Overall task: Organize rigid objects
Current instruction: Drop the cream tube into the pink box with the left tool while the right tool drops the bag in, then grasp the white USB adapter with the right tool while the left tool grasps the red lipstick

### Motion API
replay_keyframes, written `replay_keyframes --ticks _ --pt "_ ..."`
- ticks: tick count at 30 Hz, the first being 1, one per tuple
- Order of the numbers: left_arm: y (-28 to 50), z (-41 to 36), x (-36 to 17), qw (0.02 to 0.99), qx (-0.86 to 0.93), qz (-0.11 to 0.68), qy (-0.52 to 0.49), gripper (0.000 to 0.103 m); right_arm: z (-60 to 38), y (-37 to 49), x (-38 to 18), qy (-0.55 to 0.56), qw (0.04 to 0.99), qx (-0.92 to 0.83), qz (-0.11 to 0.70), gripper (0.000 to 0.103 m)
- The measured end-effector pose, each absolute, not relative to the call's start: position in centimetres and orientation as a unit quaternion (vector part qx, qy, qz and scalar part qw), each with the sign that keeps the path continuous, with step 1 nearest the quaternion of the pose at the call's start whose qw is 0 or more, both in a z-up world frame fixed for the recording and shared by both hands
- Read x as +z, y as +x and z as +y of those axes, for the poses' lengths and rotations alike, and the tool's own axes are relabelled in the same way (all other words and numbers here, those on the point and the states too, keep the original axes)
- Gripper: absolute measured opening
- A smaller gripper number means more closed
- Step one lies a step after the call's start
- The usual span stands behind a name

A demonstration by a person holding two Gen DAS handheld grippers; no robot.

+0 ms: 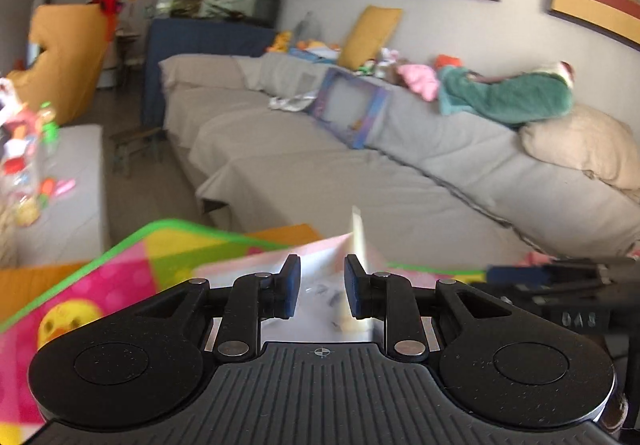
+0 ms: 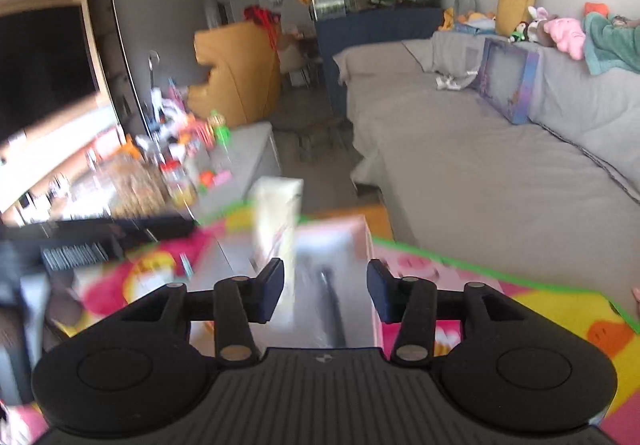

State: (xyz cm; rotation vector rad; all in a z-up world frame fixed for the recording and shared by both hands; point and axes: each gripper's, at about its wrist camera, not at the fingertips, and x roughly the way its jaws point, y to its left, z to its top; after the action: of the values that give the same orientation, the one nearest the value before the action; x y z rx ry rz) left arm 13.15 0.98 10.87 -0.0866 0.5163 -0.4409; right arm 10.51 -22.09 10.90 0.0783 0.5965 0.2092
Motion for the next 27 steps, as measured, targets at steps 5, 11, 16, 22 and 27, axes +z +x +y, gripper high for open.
replay_keyframes --ticks 5,11,16,22,27 --pt "10.9 5.6 7.9 0.948 -0.154 0.275 -0.047 0.026 -20.8 7.8 7.8 -0.002 0.948 0.119 0.296 0.046" --pt "10.5 8.4 4.0 0.92 -0.14 0.352 -0.098 0.026 -18.4 4.6 6.7 -0.018 0.942 0.16 0.295 0.049" --pt "12.5 7.5 2.3 0.912 -0.138 0.369 -0.115 0.026 -16.4 2.8 5.7 -0.043 0.931 0.175 0.316 0.05" --pt "12.9 6.4 1.0 0.903 -0.155 0.385 -0.109 0.025 -15.7 1.8 4.8 -0.059 0.925 0.178 0.33 0.051" --pt "10.5 6.5 1.0 0.894 -0.188 0.395 -0.103 0.025 -15.5 2.6 3.9 -0.044 0.919 0.181 0.347 0.051"
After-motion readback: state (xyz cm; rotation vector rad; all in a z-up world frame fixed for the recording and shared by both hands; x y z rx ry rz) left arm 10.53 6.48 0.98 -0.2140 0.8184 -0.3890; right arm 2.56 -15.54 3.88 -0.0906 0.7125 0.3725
